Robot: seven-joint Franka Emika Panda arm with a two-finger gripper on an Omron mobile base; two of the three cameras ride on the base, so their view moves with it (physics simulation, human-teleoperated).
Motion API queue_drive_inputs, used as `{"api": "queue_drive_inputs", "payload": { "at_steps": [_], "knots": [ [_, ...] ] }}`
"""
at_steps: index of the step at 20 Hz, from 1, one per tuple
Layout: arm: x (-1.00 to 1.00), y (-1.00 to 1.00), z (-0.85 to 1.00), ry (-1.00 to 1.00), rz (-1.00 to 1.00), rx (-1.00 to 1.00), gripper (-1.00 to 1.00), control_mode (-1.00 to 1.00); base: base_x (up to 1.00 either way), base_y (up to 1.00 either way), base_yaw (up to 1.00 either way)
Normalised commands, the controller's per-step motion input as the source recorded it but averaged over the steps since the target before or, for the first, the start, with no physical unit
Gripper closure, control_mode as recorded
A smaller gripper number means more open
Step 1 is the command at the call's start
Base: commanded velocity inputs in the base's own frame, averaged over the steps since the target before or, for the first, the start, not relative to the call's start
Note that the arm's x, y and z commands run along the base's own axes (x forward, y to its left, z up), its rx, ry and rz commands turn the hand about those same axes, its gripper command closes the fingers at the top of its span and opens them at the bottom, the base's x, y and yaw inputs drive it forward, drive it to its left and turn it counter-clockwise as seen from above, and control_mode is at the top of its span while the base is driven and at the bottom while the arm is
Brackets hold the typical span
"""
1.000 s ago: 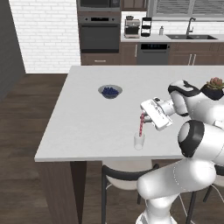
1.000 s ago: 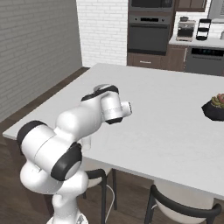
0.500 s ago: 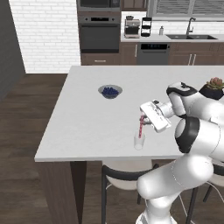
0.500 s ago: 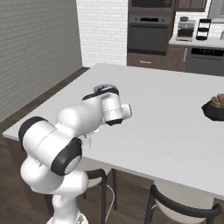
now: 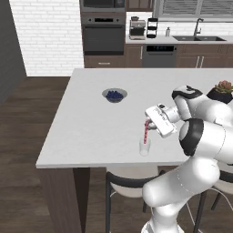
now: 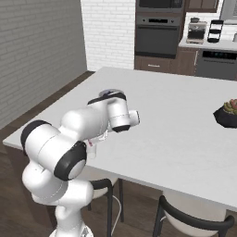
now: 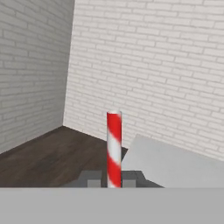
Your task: Take a straw from the drawer in front and place it inside the glass cup on the dining counter.
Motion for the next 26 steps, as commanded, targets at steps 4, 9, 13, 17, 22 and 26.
{"api": "queue_drive_inputs", "payload": {
  "at_steps": [4,9,13,17,22,26],
  "knots": [
    [0.09,0.00,-0.03,0.00,0.00,0.00,1.00,-1.00,0.00,0.00,0.00],
    [0.08,0.00,-0.13,0.00,0.01,0.00,1.00,-1.00,0.00,0.00,0.00],
    [0.05,-0.02,-0.14,0.00,0.02,0.00,1.00,-1.00,0.00,0.00,0.00],
    [0.01,-0.01,-0.05,0.00,0.01,0.00,1.00,-1.00,0.00,0.00,0.00],
    [-0.01,-0.05,0.00,0.00,0.00,0.01,1.00,-1.00,0.00,0.00,0.00],
    [-0.04,-0.01,0.00,0.00,0.00,0.00,1.00,-1.00,0.00,0.00,0.00]
  ]
}}
